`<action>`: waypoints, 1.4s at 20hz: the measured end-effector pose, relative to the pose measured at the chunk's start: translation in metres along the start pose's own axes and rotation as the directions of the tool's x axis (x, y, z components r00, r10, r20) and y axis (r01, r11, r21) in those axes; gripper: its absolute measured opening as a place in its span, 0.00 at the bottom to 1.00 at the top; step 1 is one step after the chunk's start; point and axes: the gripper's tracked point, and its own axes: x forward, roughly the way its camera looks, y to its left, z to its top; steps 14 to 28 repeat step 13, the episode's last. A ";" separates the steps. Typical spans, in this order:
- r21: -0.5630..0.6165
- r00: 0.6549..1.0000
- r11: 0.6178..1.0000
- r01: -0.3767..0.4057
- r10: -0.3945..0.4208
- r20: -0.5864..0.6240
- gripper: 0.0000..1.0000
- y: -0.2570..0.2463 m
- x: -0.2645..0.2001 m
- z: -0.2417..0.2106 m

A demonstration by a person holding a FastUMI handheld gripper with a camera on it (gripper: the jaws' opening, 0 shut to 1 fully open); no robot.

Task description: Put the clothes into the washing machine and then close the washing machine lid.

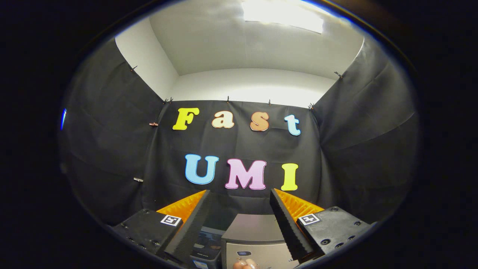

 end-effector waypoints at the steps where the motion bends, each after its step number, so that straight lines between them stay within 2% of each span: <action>1: -0.002 1.000 1.000 -0.006 0.006 -0.003 0.98 0.002 0.000 -0.001; 28: -0.010 1.000 1.000 0.003 -0.003 -0.009 0.98 0.000 0.003 -0.001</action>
